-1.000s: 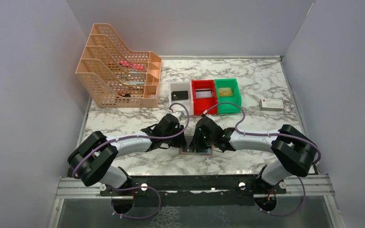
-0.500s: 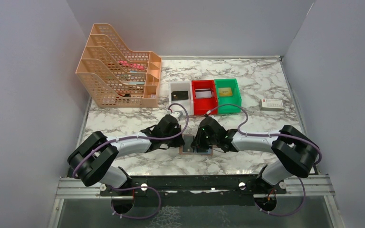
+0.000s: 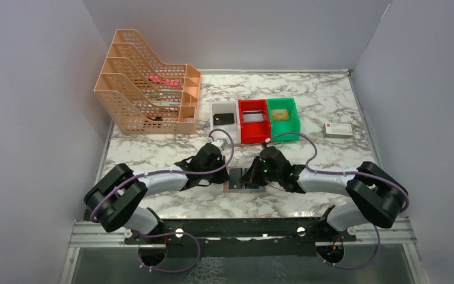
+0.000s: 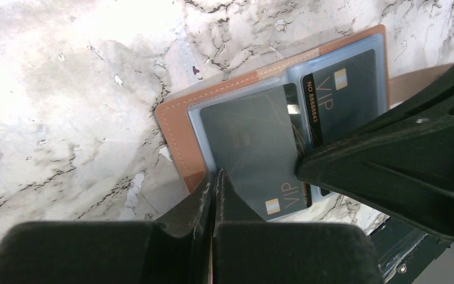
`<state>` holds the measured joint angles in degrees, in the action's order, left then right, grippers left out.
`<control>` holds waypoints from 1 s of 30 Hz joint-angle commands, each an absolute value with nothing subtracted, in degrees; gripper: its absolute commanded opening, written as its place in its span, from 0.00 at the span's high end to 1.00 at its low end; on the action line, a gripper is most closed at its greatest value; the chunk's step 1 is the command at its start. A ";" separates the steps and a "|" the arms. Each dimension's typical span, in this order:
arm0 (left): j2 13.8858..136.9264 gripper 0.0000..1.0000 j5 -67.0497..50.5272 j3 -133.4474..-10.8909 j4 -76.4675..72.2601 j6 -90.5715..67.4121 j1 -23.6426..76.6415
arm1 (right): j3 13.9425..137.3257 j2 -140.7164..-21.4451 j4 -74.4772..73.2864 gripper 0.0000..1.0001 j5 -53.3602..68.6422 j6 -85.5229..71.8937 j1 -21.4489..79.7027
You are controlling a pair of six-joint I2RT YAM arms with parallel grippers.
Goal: Take the credit cards out of the card holder
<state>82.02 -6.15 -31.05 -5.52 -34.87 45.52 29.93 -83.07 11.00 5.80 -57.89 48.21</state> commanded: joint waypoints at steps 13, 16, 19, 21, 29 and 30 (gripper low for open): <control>84.56 1.00 -3.29 -29.73 1.47 -33.78 46.39 | 25.53 -74.71 8.53 0.99 8.56 -54.93 44.55; 83.77 1.00 -3.27 -29.66 1.43 -33.85 46.32 | 25.26 -74.00 7.55 0.99 8.71 -54.39 44.21; 83.43 1.00 -3.21 -30.22 2.10 -33.64 46.34 | 24.60 -73.32 6.88 0.99 7.87 -54.50 44.04; 82.96 1.00 -3.29 -30.59 2.51 -33.66 46.36 | 24.38 -73.29 6.74 0.99 7.90 -54.85 43.95; 75.57 0.52 -4.73 -34.75 4.26 -33.05 46.40 | 23.54 -76.07 9.33 0.99 8.07 -56.60 43.95; 74.98 0.51 -5.36 -35.47 4.10 -32.98 46.42 | 23.58 -76.43 9.46 0.99 8.13 -56.60 43.95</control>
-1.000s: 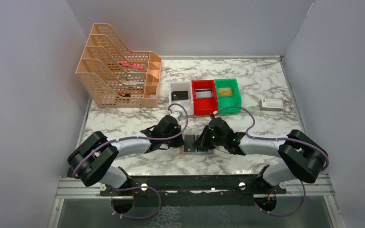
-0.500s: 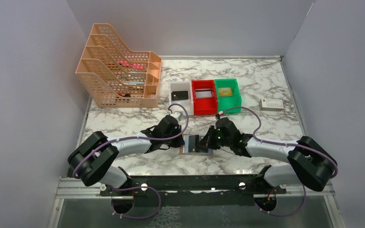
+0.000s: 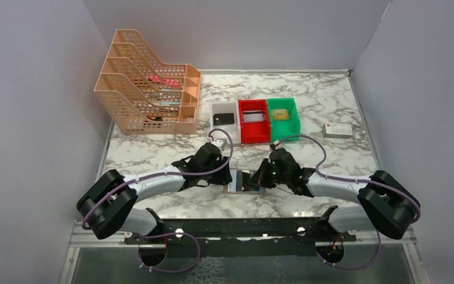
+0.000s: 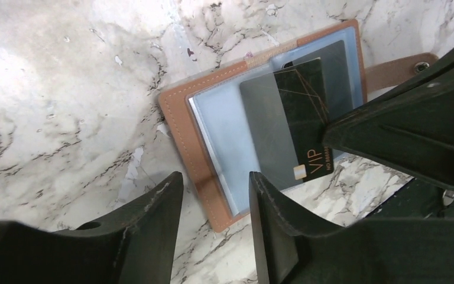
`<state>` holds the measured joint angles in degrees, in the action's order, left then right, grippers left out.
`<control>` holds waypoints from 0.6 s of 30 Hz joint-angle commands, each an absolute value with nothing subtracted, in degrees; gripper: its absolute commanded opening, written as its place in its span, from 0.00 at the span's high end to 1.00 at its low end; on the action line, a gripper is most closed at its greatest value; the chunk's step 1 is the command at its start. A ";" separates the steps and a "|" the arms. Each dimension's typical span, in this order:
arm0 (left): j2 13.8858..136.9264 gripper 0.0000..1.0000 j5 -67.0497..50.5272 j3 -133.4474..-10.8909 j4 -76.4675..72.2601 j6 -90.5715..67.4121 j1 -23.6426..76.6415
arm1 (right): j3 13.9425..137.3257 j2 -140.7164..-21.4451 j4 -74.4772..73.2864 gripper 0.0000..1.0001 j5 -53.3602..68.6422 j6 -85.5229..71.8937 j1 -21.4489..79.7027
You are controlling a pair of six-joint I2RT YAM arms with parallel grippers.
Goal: Take the credit cards out of the card holder
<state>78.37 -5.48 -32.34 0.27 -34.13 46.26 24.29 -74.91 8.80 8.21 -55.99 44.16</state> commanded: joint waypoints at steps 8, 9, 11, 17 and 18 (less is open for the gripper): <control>79.48 0.53 -15.99 -36.41 -4.61 -34.89 47.20 | 23.38 -76.90 10.06 0.99 7.79 -57.16 43.95; 80.59 0.54 -16.68 -36.08 -5.66 -35.34 47.49 | 23.32 -76.72 10.09 0.99 7.70 -57.15 43.95; 82.86 0.56 -17.59 -35.38 -7.26 -36.37 47.92 | 23.28 -76.48 10.05 0.99 7.73 -57.20 43.95; 85.86 0.71 -12.77 -35.05 -2.63 -37.36 48.58 | 23.19 -76.30 10.81 0.99 8.69 -57.64 43.95; 85.54 0.71 -11.24 -34.96 -1.26 -37.20 48.62 | 23.16 -76.29 10.95 0.99 8.82 -57.73 43.95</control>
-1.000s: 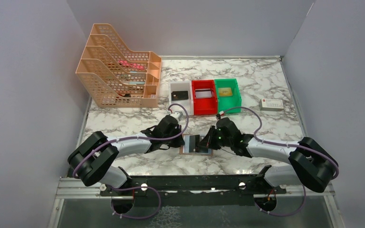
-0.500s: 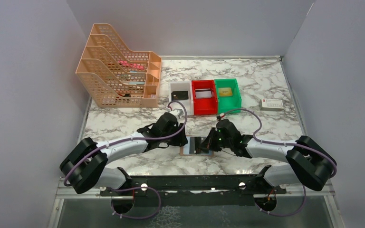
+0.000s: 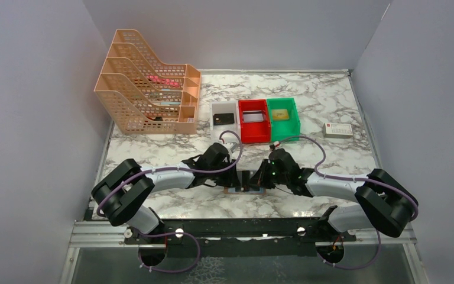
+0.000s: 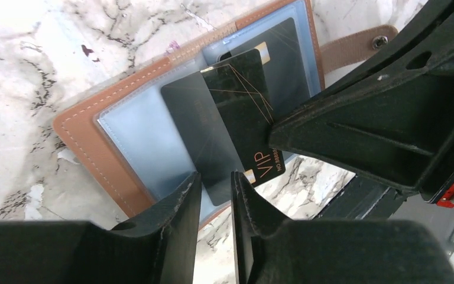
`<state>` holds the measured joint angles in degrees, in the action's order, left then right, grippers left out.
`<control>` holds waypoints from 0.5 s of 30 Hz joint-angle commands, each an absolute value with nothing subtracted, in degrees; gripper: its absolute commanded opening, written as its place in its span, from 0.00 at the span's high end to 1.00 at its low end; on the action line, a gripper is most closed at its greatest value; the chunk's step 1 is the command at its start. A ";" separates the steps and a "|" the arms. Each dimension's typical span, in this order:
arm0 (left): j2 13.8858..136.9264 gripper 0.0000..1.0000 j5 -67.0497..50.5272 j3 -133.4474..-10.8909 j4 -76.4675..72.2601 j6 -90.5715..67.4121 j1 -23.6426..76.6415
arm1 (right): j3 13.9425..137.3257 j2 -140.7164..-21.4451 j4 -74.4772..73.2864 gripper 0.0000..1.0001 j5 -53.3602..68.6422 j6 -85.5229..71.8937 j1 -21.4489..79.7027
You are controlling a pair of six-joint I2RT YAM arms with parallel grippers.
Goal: Take the credit cards out of the card holder
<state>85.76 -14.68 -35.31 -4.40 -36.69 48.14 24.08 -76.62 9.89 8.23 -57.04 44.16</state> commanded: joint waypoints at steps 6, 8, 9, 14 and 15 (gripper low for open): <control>87.20 0.79 -10.61 -34.24 0.34 -36.39 48.69 | 23.12 -76.67 12.95 0.94 10.18 -58.28 43.94; 87.55 0.87 -10.43 -33.62 -0.07 -36.68 48.87 | 23.20 -77.08 13.25 0.86 9.99 -59.33 43.95; 87.50 0.88 -10.31 -33.25 -0.29 -36.84 48.93 | 23.20 -77.45 13.50 0.84 9.82 -59.98 43.95; 87.65 0.94 -10.11 -32.09 -0.83 -36.92 48.97 | 22.53 -79.46 16.45 0.77 9.54 -62.57 43.94; 87.71 0.95 -10.11 -31.95 -0.85 -36.91 48.96 | 22.46 -80.06 17.37 0.77 9.81 -62.78 43.94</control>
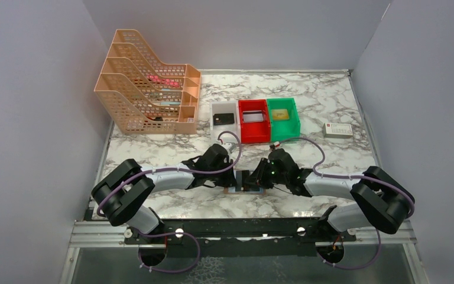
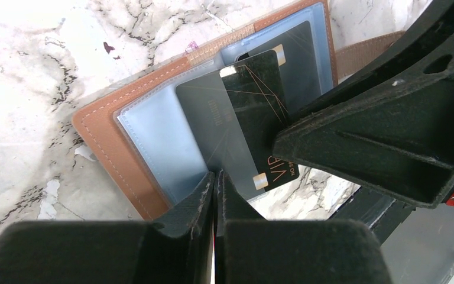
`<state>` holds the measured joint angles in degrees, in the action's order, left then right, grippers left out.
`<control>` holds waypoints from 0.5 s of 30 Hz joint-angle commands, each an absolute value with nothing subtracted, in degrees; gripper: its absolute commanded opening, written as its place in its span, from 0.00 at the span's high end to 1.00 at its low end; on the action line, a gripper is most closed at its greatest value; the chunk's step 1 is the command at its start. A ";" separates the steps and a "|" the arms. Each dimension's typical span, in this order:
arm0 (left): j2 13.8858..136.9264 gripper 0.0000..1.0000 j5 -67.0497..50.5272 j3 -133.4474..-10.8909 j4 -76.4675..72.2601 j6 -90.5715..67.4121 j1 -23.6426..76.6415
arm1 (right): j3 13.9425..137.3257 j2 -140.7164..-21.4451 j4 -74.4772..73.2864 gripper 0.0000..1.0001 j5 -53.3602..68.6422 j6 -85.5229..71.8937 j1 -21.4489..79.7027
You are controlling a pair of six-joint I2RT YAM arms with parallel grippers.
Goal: Take the credit cards out of the card holder
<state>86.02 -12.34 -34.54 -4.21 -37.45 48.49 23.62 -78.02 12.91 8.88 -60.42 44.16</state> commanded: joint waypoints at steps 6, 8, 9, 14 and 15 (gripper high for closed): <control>87.05 0.97 -9.49 -31.22 -0.97 -37.00 49.06 | 22.37 -82.32 21.11 0.83 11.38 -62.84 43.95; 86.62 0.98 -8.97 -31.07 -0.79 -37.01 49.04 | 22.24 -81.72 20.20 0.89 10.48 -62.64 43.95; 86.33 0.99 -8.78 -31.03 -0.74 -37.00 49.04 | 22.16 -81.18 19.03 0.92 9.47 -62.53 43.95; 85.40 1.00 -6.92 -31.35 0.60 -36.78 49.04 | 21.72 -76.20 12.43 0.99 4.64 -60.10 43.87; 85.29 1.00 -6.49 -31.30 0.95 -36.74 49.12 | 21.71 -74.99 11.20 0.99 4.09 -59.21 43.86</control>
<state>85.30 -11.44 -33.30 -5.89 -37.76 48.77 22.92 -78.94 17.19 8.88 -62.04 44.14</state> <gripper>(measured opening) 0.011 0.026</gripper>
